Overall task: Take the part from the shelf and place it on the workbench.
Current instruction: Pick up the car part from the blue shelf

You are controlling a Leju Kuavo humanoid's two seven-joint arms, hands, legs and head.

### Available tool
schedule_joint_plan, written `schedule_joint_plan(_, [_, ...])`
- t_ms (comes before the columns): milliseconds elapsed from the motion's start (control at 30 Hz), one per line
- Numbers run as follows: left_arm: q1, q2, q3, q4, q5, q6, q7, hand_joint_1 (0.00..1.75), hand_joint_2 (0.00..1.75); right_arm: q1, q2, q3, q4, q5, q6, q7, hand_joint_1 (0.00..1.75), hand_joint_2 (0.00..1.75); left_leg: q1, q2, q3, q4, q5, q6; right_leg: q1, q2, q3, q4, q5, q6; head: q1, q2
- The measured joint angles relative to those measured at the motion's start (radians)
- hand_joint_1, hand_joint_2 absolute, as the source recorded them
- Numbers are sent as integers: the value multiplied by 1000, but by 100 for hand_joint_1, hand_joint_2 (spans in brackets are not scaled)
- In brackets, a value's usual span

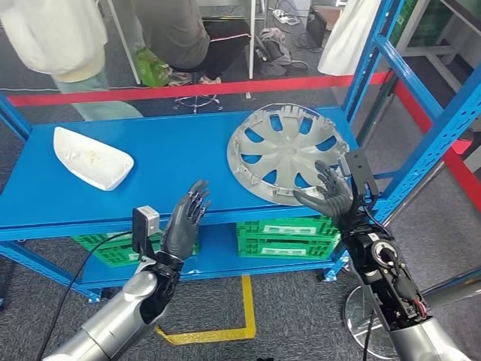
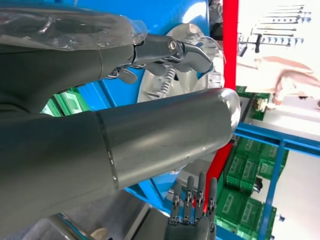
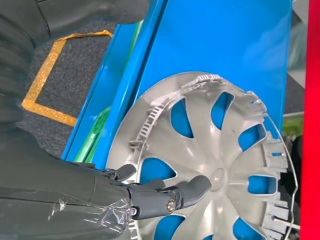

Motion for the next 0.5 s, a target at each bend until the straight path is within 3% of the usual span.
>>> schedule_joint_plan(33, [2, 0, 0, 0, 0, 0, 0, 0, 0, 0, 0, 0, 1, 0, 0, 0, 0, 175, -1, -1, 7, 2, -7, -1, 0, 0, 2, -30, 26, -3, 5, 0])
schedule_joint_plan(100, [2, 0, 0, 0, 0, 0, 0, 0, 0, 0, 0, 0, 3, 0, 0, 0, 0, 175, -2, -3, 24, 5, -22, -4, 1, 0, 48, -170, 119, -12, 15, 0])
schedule_joint_plan(133, [2, 0, 1, 0, 0, 0, 0, 0, 0, -1, 0, 0, 3, 0, 0, 0, 0, 175, -3, -3, 29, 7, -28, -7, 4, 0, 70, -238, 145, -16, 18, 0])
schedule_joint_plan(200, [3, 0, 1, -1, 0, 0, 0, 0, 0, -3, 0, 0, 4, 0, 1, 0, 0, 175, -5, -3, 29, 11, -35, -16, 9, -1, 94, -304, 160, -24, 24, 0])
schedule_joint_plan(300, [5, 1, 2, -5, 0, 2, 0, 0, 0, -6, 0, 0, 5, 1, 2, 0, 0, 175, -8, -2, 28, 24, -43, -31, 5, -1, 110, -315, 164, -39, 23, 0])
schedule_joint_plan(367, [2, 2, 3, -7, 1, 6, 0, 0, 0, -12, 0, 1, 6, 4, 7, 5, 0, 175, -4, 0, -10, 96, -73, -43, 0, -1, 122, -319, 166, -45, 16, 0])
schedule_joint_plan(433, [4, 4, 5, -8, 1, 7, 0, 0, 0, -17, -1, 1, 6, 12, 15, 18, 0, 175, 3, 2, -96, 234, -122, -55, -1, -1, 125, -319, 162, -49, 8, 0])
schedule_joint_plan(500, [11, 6, 6, -8, 1, 9, 0, 0, 0, -19, -1, 2, 6, 26, 27, 38, 0, 175, 9, 2, -162, 313, -138, -61, -1, 1, 127, -318, 156, -50, 2, 0])
